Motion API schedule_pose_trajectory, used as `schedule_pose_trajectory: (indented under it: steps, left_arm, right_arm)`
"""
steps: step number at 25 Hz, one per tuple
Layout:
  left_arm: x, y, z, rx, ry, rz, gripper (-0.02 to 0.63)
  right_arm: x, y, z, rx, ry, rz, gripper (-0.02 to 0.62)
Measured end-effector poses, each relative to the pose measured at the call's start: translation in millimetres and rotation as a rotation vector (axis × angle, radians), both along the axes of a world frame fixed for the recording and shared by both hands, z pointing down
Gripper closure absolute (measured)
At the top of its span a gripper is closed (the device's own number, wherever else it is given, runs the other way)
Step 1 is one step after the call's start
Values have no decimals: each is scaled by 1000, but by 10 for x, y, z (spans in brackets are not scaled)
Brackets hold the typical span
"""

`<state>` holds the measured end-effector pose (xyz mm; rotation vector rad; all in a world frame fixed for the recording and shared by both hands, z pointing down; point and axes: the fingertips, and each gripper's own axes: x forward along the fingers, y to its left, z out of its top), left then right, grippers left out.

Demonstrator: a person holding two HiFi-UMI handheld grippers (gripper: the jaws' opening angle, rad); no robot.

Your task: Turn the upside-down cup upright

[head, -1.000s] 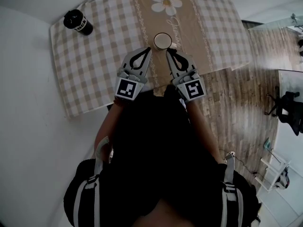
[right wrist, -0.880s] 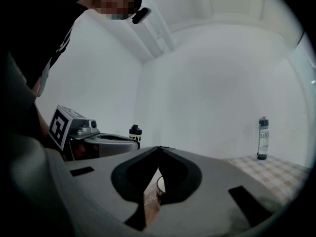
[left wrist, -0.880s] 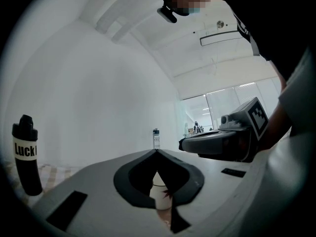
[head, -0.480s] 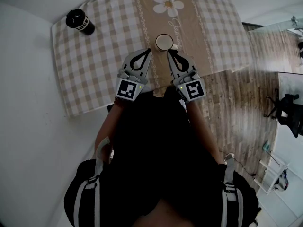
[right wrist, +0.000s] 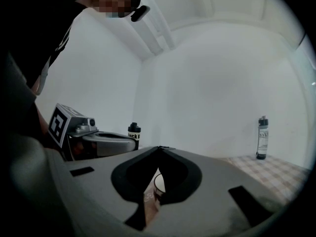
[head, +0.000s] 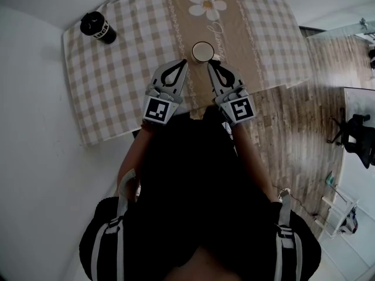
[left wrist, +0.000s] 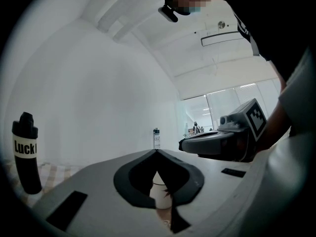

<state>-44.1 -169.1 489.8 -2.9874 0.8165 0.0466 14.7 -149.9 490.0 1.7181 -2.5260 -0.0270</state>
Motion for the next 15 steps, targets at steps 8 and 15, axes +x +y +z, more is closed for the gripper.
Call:
schedule_pose_trajectory:
  steps: [8, 15]
  left_arm:
    - [13, -30, 17, -9, -3, 0, 606]
    - [4, -51, 63, -17, -6, -2, 606]
  right_arm:
    - [7, -40, 30, -15, -6, -4, 591]
    - [26, -63, 76, -24, -13, 1, 591]
